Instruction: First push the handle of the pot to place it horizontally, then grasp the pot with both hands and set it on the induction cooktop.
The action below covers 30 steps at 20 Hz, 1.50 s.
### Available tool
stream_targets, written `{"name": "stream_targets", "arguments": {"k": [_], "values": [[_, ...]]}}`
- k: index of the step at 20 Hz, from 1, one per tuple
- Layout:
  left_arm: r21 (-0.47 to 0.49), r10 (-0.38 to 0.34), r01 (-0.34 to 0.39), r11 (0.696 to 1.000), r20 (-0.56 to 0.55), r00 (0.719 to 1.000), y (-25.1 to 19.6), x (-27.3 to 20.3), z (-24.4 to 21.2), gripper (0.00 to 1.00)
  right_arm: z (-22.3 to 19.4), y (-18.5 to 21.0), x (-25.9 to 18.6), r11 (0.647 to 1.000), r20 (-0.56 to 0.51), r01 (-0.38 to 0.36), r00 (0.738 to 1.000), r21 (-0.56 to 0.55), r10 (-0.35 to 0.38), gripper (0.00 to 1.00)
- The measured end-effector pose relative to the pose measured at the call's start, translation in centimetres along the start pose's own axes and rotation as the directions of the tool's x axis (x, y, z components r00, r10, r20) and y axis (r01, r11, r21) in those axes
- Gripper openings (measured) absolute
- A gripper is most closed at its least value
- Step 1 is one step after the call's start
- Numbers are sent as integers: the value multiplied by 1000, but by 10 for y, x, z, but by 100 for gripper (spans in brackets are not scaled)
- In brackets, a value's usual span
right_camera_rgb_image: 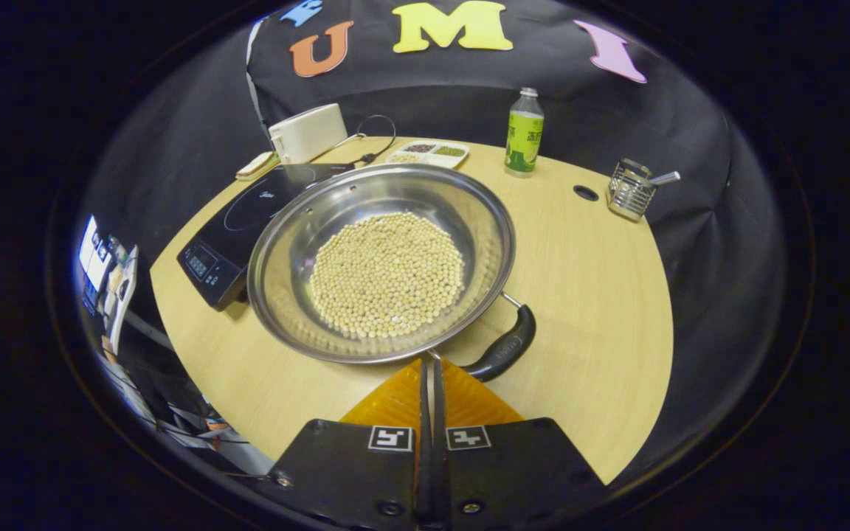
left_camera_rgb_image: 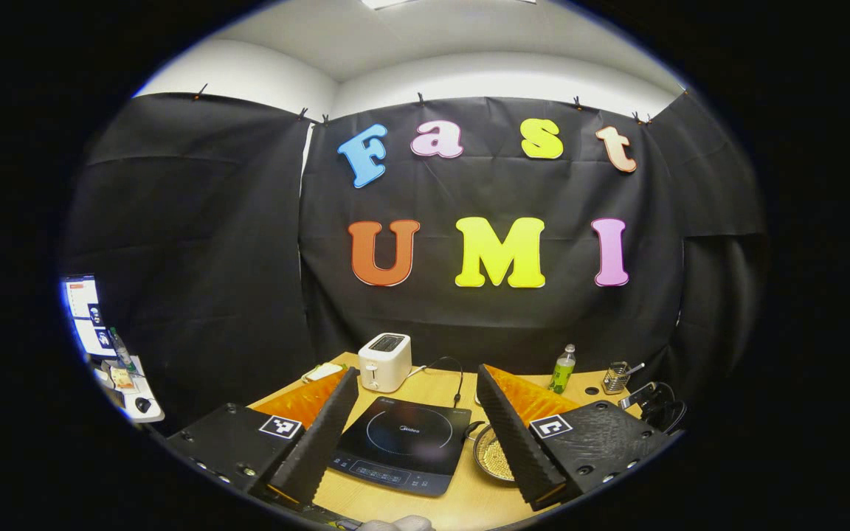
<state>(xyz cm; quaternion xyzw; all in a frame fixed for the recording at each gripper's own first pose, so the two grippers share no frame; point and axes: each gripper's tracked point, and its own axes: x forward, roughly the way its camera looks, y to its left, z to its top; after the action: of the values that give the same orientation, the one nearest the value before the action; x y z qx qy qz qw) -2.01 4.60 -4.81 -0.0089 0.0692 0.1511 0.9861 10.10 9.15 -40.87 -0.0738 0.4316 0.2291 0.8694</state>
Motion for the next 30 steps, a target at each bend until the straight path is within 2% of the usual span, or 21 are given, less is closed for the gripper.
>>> {"name": "stream_targets", "arguments": {"k": [2, 3, 5, 6, 8, 10, 11, 17, 20, 21, 22, 26, 27, 30], "values": [[-4, 14, -14, 1000, -4, 1000, -5, 4, -3, 96, 5, -14, 4, 999, -7, 2, 1000, -33, -2, 0], [-6, 21, -21, 1000, -7, 1000, -9, 6, -6, 96, 7, -21, 6, 999, -11, 2, 1000, -45, -2, 4], [-15, 39, -39, 999, -12, 999, -15, 11, -11, 96, 12, -34, 8, 998, -15, 2, 1000, -67, -3, 0], [-19, 50, -50, 999, -15, 999, -17, 12, -12, 96, 14, -39, 9, 997, -19, -1, 1000, -80, -1, 4], [-23, 75, -76, 997, -20, 997, -19, 13, -16, 96, 21, -51, 12, 995, -18, -3, 1000, -102, 1, 4], [-25, 92, -93, 995, -23, 995, -23, 15, -16, 96, 26, -61, 16, 993, -13, 1, 1000, -121, -3, 0], [-23, 94, -95, 995, -20, 995, -25, 16, -15, 96, 29, -66, 17, 992, -8, 5, 1000, -125, -6, 4], [-10, 78, -79, 997, -27, 997, -33, 14, -18, 96, 29, -75, 16, 995, 13, 28, 1000, -99, -27, 4], [-9, 56, -56, 998, -35, 998, -30, 12, -21, 96, 23, -73, 4, 997, 32, 48, 998, -57, -47, 4], [-6, 44, -44, 999, -36, 998, -30, 11, -21, 96, 22, -71, -3, 997, 43, 60, 997, -47, -58, 0], [-4, 31, -31, 1000, -38, 999, -29, 10, -23, 96, 20, -68, -11, 997, 56, 73, 996, -38, -71, 4], [2, -54, 54, 999, -32, 998, -29, 7, -24, 96, 17, -55, -46, 992, 117, 129, 985, -10, -127, 0], [-3, -80, 80, 997, -31, 996, -28, 7, -24, 96, 16, -50, -57, 991, 133, 136, 982, 8, -135, 4], [-1, -157, 157, 988, -28, 987, -30, 5, -25, 96, 11, -36, -89, 987, 181, 143, 971, 76, -155, 2]]}}
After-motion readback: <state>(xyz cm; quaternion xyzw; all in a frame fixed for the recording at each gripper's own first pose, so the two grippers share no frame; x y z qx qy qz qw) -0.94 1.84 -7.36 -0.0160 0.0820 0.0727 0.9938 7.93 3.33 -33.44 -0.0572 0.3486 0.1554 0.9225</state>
